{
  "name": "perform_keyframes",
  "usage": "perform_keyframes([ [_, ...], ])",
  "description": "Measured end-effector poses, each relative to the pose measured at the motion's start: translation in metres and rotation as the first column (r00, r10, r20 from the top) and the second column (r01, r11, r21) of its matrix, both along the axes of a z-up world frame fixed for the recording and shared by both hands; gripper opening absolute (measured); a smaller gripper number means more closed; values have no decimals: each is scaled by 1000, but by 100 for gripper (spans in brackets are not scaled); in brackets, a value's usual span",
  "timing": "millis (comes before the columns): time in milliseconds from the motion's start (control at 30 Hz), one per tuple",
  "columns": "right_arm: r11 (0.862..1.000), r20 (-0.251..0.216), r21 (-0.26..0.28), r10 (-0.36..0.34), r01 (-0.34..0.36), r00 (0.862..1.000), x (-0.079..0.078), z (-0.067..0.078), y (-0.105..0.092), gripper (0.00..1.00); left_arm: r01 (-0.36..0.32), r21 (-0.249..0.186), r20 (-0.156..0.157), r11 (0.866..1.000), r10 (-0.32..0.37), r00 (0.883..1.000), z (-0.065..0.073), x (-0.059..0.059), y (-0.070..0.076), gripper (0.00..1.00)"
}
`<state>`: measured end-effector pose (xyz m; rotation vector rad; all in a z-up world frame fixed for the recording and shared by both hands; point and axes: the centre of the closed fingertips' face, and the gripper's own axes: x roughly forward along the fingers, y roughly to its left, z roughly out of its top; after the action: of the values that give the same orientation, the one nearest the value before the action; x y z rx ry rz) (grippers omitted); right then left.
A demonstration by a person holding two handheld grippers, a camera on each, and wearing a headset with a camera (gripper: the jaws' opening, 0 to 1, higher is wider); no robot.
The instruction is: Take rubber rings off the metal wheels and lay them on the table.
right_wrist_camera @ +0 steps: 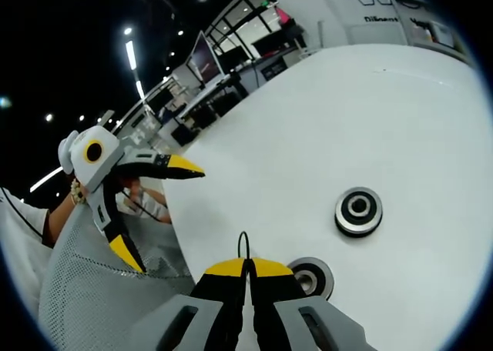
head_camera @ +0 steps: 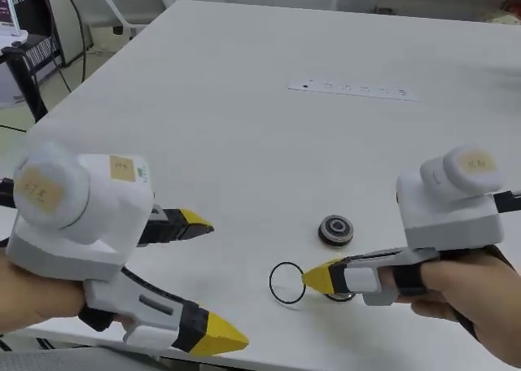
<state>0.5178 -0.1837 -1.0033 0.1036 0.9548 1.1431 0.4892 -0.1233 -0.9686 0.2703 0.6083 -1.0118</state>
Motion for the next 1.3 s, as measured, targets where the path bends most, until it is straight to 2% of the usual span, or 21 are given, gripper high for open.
perform_keyframes([
  [200, 1000, 18, -18, 0, 0, 1000, 3, -3, -1, 0, 3, 5, -8, 1000, -3, 1000, -2, -1, 0, 83],
  [267, 999, 38, -32, 7, -6, 999, 5, -4, -3, 0, 2, 9, -11, 1000, -2, 1000, -2, -1, 1, 83],
  [467, 995, 68, -83, 65, -59, 996, 0, -11, -4, 2, 0, 12, -12, 1000, 0, 1000, -3, -1, 1, 83],
  [633, 989, 104, -112, 112, -100, 988, -2, -12, -3, 3, 7, 31, -9, 999, -7, 1000, -5, -1, 2, 83],
  [833, 978, 152, -153, 162, -139, 975, -2, -10, -5, 6, 2, 27, -5, 1000, -2, 1000, -4, 0, 2, 83],
  [1000, 968, 173, -188, 197, -164, 965, -2, -10, -8, 7, -2, 30, -4, 1000, 2, 1000, -3, 0, 2, 82],
  [1067, 969, 183, -186, 195, -161, 964, -1, -8, -10, 7, -3, 31, -3, 1000, 3, 1000, -3, 0, 2, 82],
  [1167, 980, 185, -146, 162, -135, 969, 5, 1, -10, 8, -8, 29, 0, 1000, 8, 1000, -2, 0, 2, 82],
  [1300, 988, 205, -109, 127, -107, 970, 13, 11, -12, 9, -19, 23, 3, 1000, 19, 1000, -1, 2, 3, 82],
])
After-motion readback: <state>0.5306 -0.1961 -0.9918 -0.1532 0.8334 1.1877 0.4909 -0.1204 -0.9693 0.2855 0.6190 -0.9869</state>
